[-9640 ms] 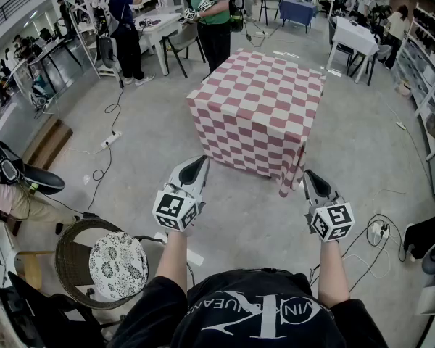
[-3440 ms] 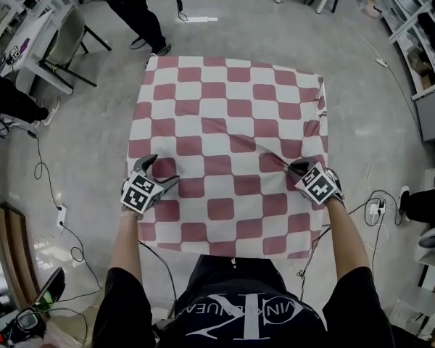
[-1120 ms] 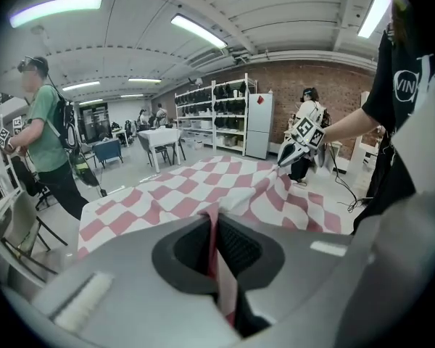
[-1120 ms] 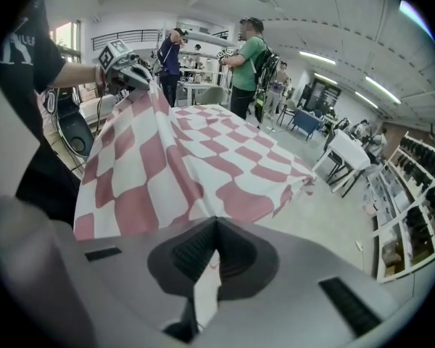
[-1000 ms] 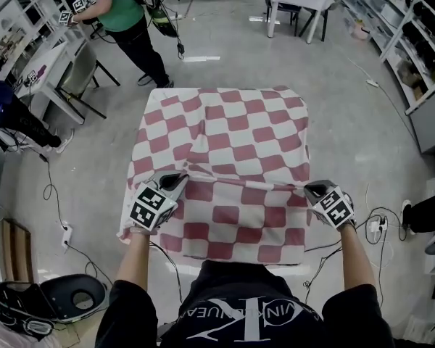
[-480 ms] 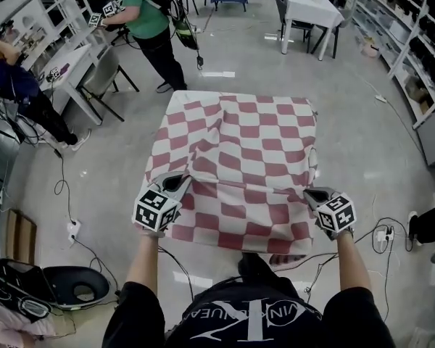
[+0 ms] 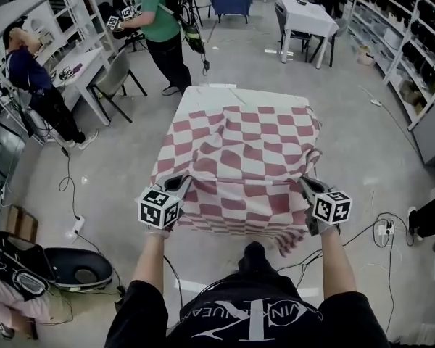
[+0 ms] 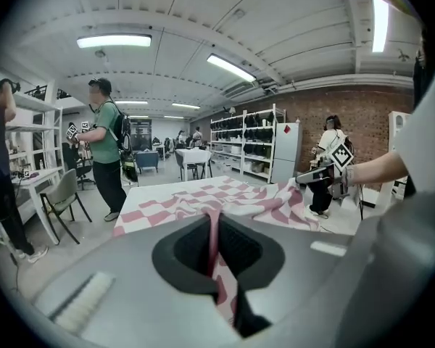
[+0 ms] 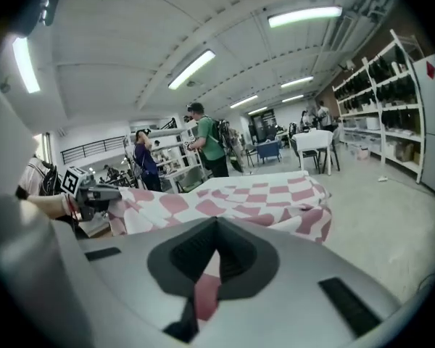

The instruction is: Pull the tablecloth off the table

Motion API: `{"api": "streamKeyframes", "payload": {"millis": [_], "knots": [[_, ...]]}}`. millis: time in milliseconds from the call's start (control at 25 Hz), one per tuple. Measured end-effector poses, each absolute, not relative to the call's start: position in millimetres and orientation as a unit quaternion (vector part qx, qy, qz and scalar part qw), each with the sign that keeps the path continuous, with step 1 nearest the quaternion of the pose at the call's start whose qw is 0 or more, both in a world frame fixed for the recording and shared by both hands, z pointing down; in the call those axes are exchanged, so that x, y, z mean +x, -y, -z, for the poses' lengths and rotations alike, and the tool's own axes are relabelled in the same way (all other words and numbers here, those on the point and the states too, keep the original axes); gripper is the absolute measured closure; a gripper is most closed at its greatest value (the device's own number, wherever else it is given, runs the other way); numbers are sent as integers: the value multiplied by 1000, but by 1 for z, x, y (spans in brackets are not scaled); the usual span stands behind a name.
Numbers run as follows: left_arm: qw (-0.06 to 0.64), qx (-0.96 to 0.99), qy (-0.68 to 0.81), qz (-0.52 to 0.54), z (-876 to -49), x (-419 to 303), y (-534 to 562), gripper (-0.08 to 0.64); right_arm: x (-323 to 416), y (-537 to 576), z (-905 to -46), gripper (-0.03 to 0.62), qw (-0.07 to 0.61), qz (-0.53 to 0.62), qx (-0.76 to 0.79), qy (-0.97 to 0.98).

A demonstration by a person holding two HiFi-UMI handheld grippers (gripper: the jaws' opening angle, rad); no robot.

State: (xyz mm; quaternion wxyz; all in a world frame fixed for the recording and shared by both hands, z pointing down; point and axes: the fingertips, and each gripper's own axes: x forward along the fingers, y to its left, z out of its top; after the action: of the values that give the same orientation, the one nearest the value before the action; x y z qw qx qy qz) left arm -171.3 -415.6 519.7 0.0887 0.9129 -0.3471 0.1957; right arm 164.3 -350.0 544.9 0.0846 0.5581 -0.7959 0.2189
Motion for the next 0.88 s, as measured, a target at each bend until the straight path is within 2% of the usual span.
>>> {"api": "streamKeyframes", "payload": {"millis": [160, 480, 880], "knots": [[111, 911, 359, -173, -511, -178, 403, 549, 164, 337, -526, 584, 52, -232, 565, 790], [144, 903, 385, -125, -499, -185, 406, 549, 161, 326, -517, 584, 32, -257, 568, 782], [146, 896, 407, -102, -473, -182, 398, 549, 153, 324, -494, 584, -4, -263, 552, 791]]}}
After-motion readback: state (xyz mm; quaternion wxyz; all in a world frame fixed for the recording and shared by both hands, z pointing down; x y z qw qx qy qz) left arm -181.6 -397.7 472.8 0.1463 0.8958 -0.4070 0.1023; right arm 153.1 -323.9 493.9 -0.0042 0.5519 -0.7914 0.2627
